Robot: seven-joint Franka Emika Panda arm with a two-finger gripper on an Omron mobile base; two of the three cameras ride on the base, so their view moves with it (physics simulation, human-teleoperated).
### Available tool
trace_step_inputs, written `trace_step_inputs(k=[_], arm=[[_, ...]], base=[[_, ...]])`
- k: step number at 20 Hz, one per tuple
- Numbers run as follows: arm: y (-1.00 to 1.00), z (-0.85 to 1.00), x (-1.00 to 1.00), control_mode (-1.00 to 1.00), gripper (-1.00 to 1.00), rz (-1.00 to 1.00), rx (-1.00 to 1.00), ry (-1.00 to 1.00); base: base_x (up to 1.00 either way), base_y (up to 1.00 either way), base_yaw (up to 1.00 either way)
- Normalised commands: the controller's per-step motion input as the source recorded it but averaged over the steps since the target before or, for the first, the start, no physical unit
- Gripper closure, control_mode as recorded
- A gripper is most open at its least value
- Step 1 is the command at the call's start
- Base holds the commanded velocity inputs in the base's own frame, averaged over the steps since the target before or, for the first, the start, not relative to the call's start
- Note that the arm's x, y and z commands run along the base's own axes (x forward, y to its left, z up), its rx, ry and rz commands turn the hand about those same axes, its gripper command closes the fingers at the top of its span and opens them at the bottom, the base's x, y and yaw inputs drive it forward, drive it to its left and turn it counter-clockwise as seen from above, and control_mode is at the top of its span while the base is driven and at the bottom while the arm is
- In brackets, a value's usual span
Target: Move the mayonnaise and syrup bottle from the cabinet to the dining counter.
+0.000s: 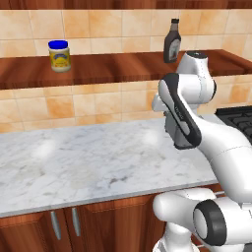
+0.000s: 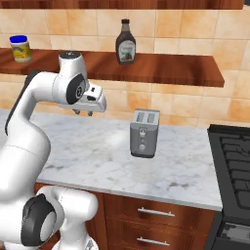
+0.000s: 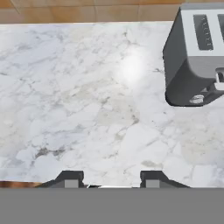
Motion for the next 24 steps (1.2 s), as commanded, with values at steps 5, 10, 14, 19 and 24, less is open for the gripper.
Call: trace_step_inputs(k=[5,10,14,19,24], arm=[[0.00,0.00,-0.21,-1.00,-1.00,-0.01,-0.01,-0.07],[0.00,0.24,-0.43,-1.00,-1.00,-0.08,-0.06,-0.27],[0.00,0.56,-0.34,-1.00,-1.00,-0.14,-0.08,-0.25],[0.00,0.69,-0.11,-1.00,-1.00,-0.15,-0.10,-0.18],[0.00,0.71,0.00,-1.00,-1.00,-0.15,-0.08,-0.07]], base=[[0.00,0.00,0.00],[0.00,0.00,0.00],[0.00,0.00,0.00],[0.00,0.00,0.00],[0.00,0.00,0.00]])
